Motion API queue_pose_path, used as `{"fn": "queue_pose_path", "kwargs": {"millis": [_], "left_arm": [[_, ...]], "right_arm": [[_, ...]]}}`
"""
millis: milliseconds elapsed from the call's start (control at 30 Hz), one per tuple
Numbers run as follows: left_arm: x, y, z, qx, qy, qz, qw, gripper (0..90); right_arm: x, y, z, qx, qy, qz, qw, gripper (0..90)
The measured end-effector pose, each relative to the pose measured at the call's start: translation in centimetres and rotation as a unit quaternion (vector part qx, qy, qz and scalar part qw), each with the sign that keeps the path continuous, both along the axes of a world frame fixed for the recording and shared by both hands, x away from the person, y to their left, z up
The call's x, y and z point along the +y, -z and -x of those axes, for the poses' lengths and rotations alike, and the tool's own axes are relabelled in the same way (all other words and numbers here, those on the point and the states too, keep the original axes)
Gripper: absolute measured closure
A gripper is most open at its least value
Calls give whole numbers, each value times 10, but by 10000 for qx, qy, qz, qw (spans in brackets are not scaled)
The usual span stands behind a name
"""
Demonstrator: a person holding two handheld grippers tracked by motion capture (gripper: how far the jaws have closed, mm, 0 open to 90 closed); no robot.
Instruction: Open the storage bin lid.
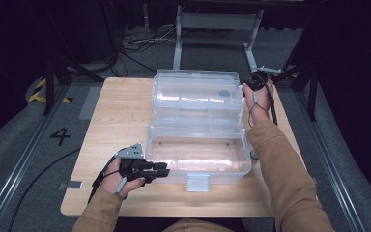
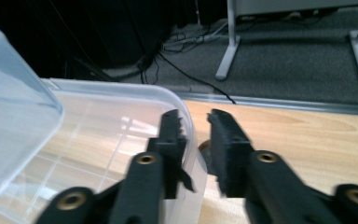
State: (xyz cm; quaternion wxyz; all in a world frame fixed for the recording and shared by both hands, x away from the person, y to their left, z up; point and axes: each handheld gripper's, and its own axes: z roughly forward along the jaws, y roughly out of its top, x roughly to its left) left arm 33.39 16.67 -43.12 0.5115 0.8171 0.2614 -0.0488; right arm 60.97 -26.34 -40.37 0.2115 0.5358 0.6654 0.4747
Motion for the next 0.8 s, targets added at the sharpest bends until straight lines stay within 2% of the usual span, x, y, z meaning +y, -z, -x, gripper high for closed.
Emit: {"fn": "queue_pose_path", "kwargs": {"millis": [67, 200, 233, 267, 300, 333, 433, 600, 667, 700, 767, 800], "left_arm": [[0, -1, -1, 49, 2, -24, 10000, 706], [-1, -2, -1, 73, -14, -107, 9999, 701], [-2, -3, -2, -29, -96, -200, 9998, 630], [-3, -5, -1, 24, -132, -286, 9995, 595], [-5, -7, 0, 29, -145, -438, 9989, 589], [-7, -11, 1, -50, -104, -548, 9984, 590], [-5, -20, 1, -136, -79, -409, 9990, 576], [4, -28, -2, -259, -253, -408, 9985, 563], [9, -30, -4, -285, -303, -446, 9981, 548], [12, -31, -6, -295, -348, -460, 9979, 544], [20, -35, -7, -372, -473, -421, 9973, 544], [24, -38, -7, -427, -559, -333, 9970, 544]], "right_arm": [[-3, -2, 1, -104, 22, -66, 9999, 653], [-7, -6, 7, -201, -30, -88, 9998, 618], [-8, -7, 8, -237, -34, -82, 9997, 607], [-10, -9, 11, -283, -47, -71, 9996, 595], [-11, -11, 13, -325, -63, -63, 9994, 594], [-14, -13, 16, -350, -82, -61, 9993, 590], [-22, -21, 26, -467, -103, -27, 9989, 576], [-32, -29, 42, -645, -160, -13, 9978, 550], [-39, -33, 55, -878, -262, 193, 9956, 535], [-42, -34, 61, -909, -310, 272, 9950, 531], [-48, -34, 73, -770, -290, 260, 9963, 532], [-51, -35, 81, -751, -372, 229, 9962, 532]]}}
